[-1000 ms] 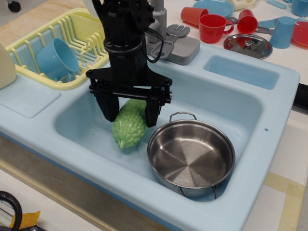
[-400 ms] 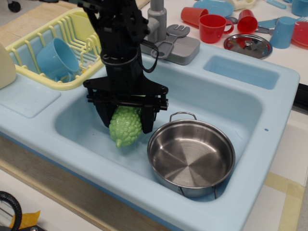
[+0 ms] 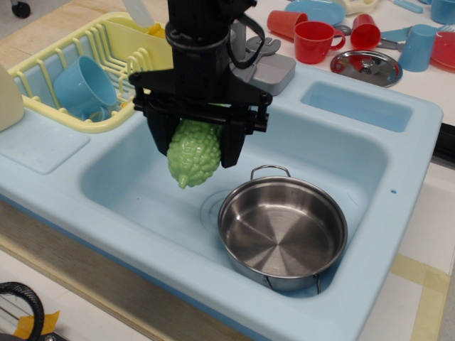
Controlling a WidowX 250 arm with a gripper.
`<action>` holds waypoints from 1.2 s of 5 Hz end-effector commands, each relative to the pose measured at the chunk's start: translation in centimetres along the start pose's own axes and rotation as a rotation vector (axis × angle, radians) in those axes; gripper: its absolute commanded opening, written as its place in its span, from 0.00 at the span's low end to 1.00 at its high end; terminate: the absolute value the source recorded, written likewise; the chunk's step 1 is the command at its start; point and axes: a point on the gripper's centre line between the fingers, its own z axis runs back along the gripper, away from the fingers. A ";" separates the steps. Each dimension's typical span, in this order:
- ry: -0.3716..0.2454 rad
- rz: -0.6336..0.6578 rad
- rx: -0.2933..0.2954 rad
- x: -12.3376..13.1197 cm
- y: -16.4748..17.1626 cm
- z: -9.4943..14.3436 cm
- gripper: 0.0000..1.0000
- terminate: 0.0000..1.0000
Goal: Put green squash into pot or pan
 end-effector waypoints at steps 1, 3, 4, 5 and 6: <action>-0.157 0.034 -0.071 -1.2 -2.3 2.8 0.00 0.00; -0.143 0.050 -0.148 -3.6 -5.0 2.1 0.00 0.00; -0.113 0.004 -0.214 -3.1 -5.4 1.1 1.00 0.00; -0.113 0.004 -0.214 -3.1 -5.4 1.1 1.00 0.00; -0.113 0.004 -0.214 -3.1 -5.4 1.1 1.00 0.00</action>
